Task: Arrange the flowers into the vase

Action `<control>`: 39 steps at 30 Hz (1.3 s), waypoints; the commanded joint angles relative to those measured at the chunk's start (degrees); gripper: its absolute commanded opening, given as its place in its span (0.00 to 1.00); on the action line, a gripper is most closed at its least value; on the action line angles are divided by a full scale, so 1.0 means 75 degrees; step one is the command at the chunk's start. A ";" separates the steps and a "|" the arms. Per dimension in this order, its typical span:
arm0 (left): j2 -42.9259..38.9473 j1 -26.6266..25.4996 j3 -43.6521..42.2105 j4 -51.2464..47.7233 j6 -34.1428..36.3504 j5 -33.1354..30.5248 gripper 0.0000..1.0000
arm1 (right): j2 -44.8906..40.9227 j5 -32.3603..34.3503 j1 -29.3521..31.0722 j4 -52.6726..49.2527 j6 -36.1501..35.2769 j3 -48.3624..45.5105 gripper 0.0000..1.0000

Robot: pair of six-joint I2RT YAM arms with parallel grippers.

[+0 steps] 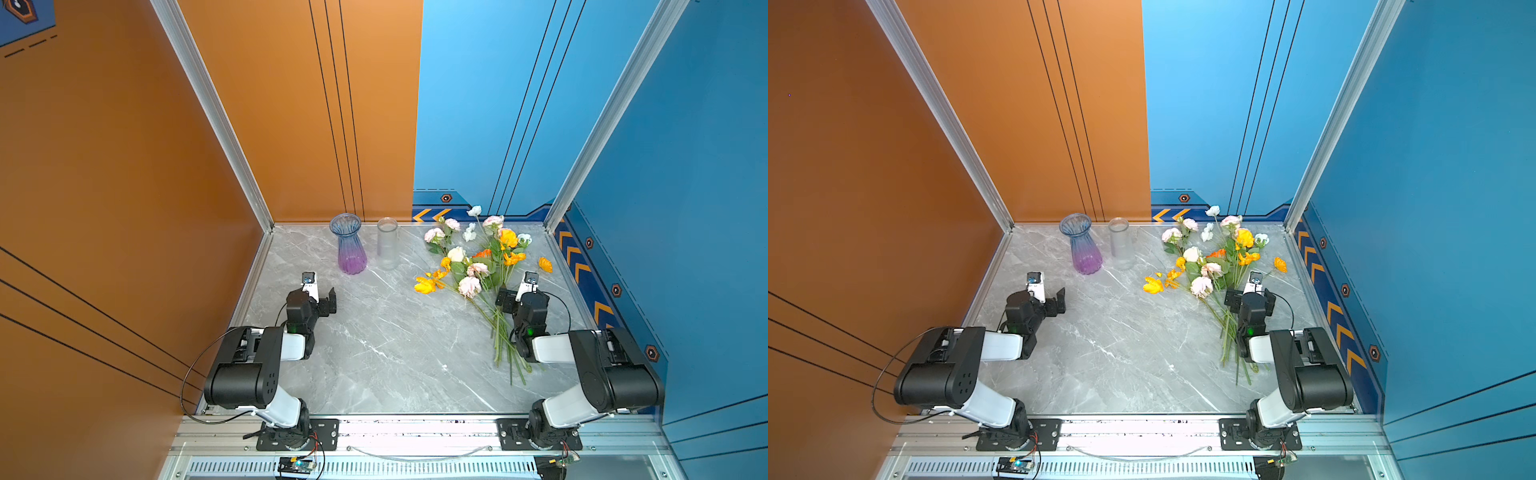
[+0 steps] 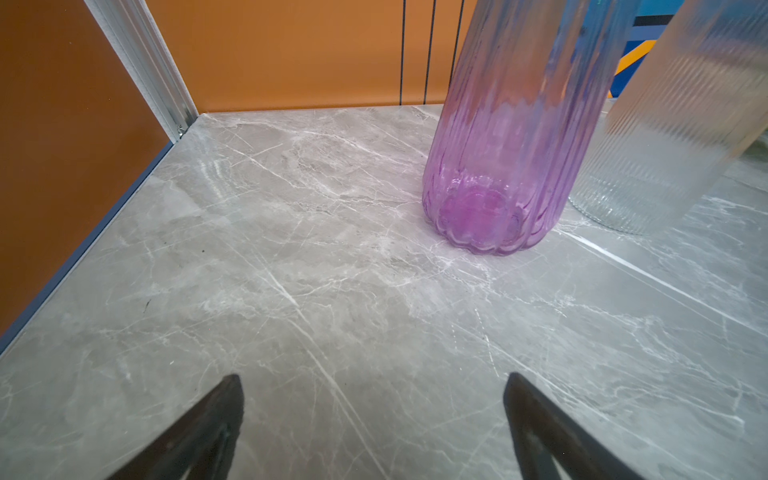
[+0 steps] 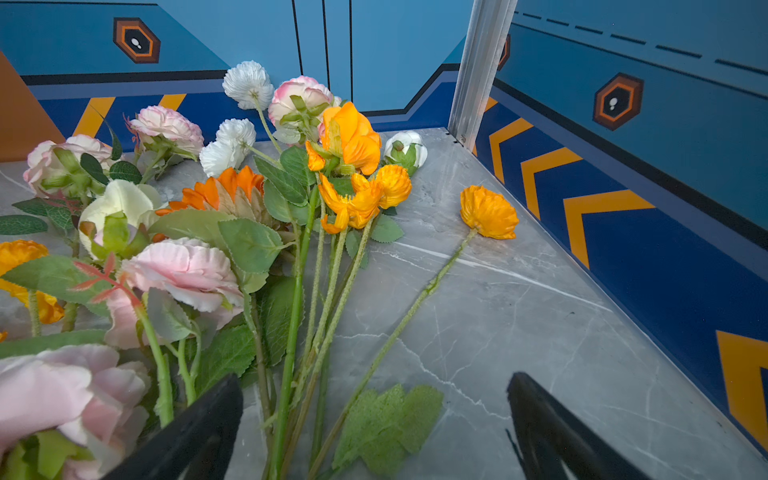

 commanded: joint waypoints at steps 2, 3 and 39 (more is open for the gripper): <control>-0.0192 -0.0158 0.0008 0.0106 -0.0113 -0.0694 0.98 | 0.0093 0.0060 0.0101 0.0263 -0.0066 -0.0066 1.00; -0.0392 -0.0242 -0.0042 0.0053 -0.0063 -0.0922 0.98 | 0.0093 0.0036 0.0101 0.0479 -0.0079 -0.0174 1.00; 0.1646 -0.3880 0.6251 -0.3855 0.0408 -0.2105 0.98 | -0.2595 -0.3123 0.4431 -0.1970 0.0000 0.1243 1.00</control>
